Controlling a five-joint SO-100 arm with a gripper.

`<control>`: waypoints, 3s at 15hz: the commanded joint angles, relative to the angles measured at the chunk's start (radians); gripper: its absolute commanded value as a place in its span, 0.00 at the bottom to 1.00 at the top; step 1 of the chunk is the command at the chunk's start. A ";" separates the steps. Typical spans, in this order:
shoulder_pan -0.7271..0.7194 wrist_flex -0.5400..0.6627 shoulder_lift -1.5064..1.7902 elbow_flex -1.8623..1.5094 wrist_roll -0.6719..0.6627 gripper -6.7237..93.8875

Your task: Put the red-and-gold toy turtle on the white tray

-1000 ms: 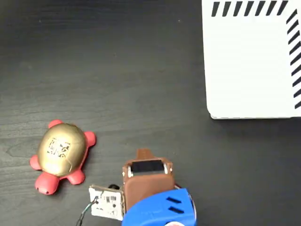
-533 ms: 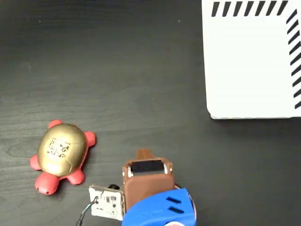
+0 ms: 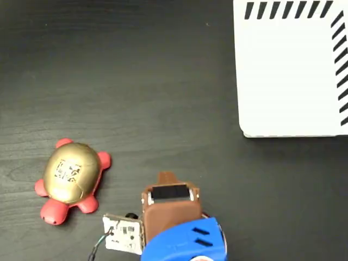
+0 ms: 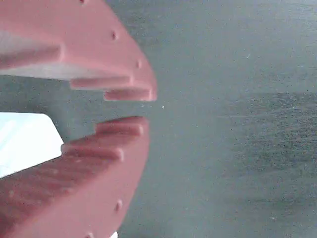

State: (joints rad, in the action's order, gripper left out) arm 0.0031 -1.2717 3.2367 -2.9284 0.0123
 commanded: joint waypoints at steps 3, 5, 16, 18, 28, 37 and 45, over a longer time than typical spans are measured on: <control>-0.008 -0.012 0.014 0.009 0.012 0.07; -0.008 -0.012 0.014 0.009 0.012 0.07; -0.008 -0.012 0.014 0.009 0.012 0.07; -0.009 -0.012 0.014 0.009 0.008 0.08; -0.147 0.124 -0.764 0.549 -0.350 0.07; -0.399 -0.296 -1.344 1.249 -0.555 0.07; -0.479 -0.379 -1.502 1.285 -0.758 0.12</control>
State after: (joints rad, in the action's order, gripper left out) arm -0.4663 -1.6337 1.7135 -1.6997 -0.7041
